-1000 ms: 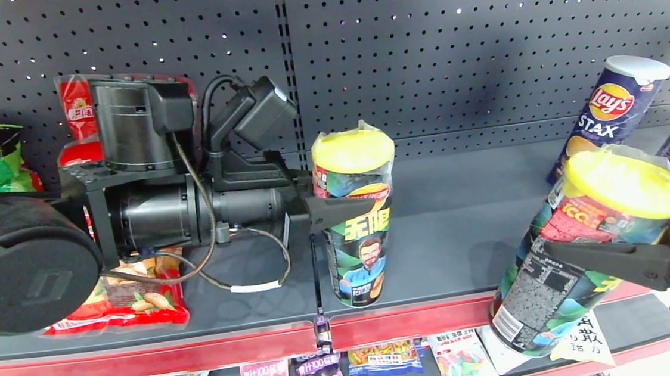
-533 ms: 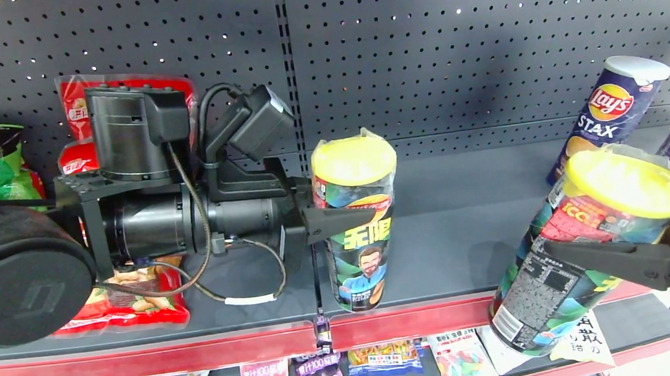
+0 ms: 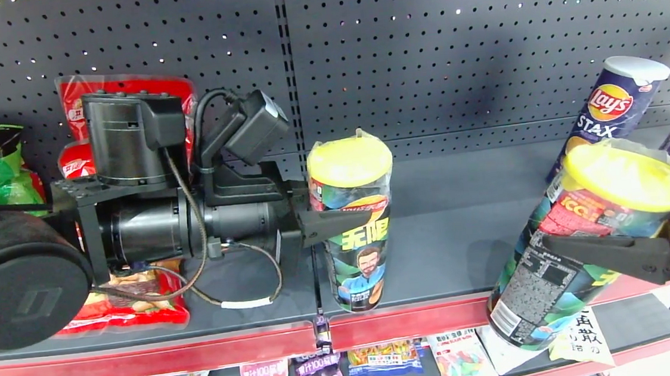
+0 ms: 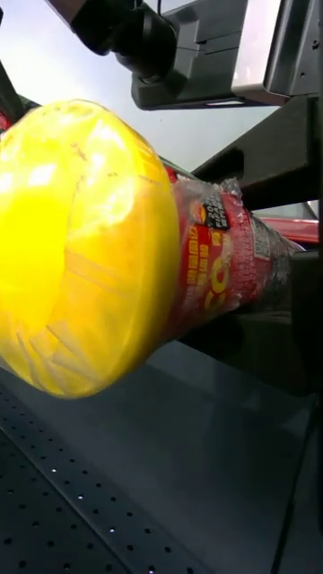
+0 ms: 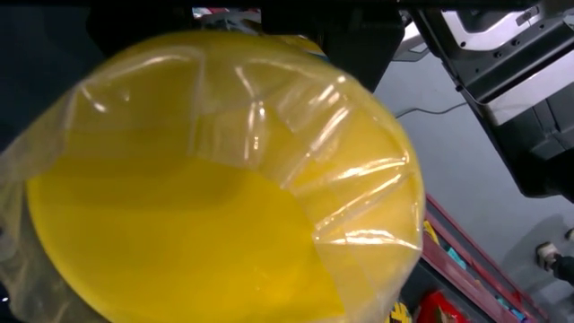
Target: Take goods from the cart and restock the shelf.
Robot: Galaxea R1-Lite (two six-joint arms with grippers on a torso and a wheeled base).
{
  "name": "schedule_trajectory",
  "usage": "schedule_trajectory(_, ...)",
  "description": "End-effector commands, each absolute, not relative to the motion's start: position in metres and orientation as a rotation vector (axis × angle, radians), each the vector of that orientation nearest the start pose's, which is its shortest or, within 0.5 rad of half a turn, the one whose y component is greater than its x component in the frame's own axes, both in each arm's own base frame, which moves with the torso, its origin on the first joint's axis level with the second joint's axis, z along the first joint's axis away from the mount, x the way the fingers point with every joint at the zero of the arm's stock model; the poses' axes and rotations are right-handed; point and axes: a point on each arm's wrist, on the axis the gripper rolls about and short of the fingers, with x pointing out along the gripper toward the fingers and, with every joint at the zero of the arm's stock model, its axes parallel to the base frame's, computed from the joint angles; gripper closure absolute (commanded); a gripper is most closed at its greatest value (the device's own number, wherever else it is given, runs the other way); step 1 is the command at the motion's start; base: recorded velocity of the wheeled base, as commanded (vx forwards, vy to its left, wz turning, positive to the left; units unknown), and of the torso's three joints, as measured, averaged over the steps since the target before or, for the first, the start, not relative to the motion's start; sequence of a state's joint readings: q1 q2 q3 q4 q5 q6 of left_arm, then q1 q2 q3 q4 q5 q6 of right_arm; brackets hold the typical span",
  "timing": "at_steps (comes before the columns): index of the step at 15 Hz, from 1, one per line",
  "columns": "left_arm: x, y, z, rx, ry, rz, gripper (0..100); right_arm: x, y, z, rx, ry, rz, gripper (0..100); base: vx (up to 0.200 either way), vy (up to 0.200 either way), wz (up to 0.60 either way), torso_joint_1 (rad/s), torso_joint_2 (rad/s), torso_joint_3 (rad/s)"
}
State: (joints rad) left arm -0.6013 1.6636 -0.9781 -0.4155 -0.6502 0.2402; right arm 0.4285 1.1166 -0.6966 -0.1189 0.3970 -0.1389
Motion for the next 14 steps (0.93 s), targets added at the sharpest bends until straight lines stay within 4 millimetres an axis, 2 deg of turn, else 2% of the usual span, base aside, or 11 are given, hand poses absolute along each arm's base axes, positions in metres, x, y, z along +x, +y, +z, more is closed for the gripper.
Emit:
schedule_trajectory(1, 0.245, -0.184, 0.219, 0.201, 0.144, -1.271, 0, 0.139, 0.073, 0.237, -0.136, 0.258, 0.841, 100, 0.0, 0.0, 0.0, 0.0, 0.0, 0.0)
schedule_trajectory(6, 0.246, -0.184, 0.217, 0.21, 0.144, -1.266, 0, 0.145, 0.076, 0.242, -0.136, 0.25, 0.839, 100, 0.0, 0.0, 0.0, 0.0, 0.0, 0.0)
schedule_trajectory(8, 0.247, -0.175, 0.218, 0.209, 0.144, -1.237, 0, 0.157, 0.081, 0.249, -0.136, 0.243, 0.831, 100, 0.0, 0.0, 0.0, 0.0, 0.0, 0.0)
schedule_trajectory(11, 0.233, -0.148, 0.215, 0.204, 0.164, -1.177, 0, 0.193, 0.093, 0.265, -0.135, 0.232, 0.816, 100, 0.0, 0.0, 0.0, 0.0, 0.0, 0.0)
schedule_trajectory(13, 0.225, -0.135, 0.213, 0.201, 0.173, -1.15, 0, 0.218, 0.099, 0.265, -0.134, 0.249, 0.798, 100, 0.0, 0.0, 0.0, 0.0, 0.0, 0.0)
schedule_trajectory(14, 0.218, -0.125, 0.212, 0.197, 0.179, -1.127, 0, 0.236, 0.106, 0.267, -0.132, 0.25, 0.794, 100, 0.0, 0.0, 0.0, 0.0, 0.0, 0.0)
